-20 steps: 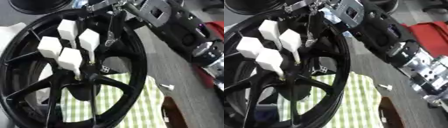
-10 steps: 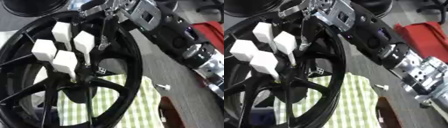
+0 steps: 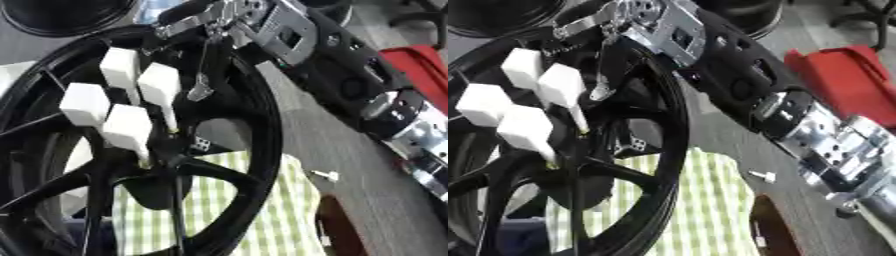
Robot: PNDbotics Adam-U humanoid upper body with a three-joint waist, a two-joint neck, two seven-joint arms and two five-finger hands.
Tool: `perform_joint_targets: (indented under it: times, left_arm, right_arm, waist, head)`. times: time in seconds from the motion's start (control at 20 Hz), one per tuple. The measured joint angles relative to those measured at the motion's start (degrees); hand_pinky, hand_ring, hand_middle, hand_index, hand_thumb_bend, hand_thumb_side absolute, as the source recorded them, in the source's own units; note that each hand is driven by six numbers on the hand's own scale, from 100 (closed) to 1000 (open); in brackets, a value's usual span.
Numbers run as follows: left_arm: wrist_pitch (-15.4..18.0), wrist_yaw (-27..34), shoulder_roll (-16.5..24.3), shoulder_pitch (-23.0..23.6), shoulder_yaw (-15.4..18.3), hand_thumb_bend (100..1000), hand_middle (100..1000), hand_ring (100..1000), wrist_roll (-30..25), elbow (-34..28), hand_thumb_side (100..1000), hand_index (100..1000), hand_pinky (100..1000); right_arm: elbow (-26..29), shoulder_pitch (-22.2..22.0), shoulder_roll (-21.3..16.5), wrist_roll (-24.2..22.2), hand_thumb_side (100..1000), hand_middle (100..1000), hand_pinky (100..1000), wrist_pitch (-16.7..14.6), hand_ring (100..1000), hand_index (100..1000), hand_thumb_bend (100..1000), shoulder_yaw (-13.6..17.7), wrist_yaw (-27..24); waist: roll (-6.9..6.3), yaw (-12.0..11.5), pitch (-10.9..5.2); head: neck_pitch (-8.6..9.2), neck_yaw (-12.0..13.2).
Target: Pull the pin out of the wheel hub.
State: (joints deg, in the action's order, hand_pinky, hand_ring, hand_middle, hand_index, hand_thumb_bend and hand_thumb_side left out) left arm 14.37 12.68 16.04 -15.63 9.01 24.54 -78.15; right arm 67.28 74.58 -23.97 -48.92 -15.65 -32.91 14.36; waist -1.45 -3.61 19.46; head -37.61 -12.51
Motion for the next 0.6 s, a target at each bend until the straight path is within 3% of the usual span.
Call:
perform_joint_targets:
  times: [0.6]
  left_arm:
    - [0.00,0.10,0.00,0.01,0.00,888,681,791,0.00,0.01,617,805,758]
  right_arm:
    - [0.80,1.00,-0.41,2.34,100,466,715,-0.33,525,599,121,0.98,0.40]
  waist:
    - [0.17,0.02,-0.04]
  head:
    - [0.00,-0.25]
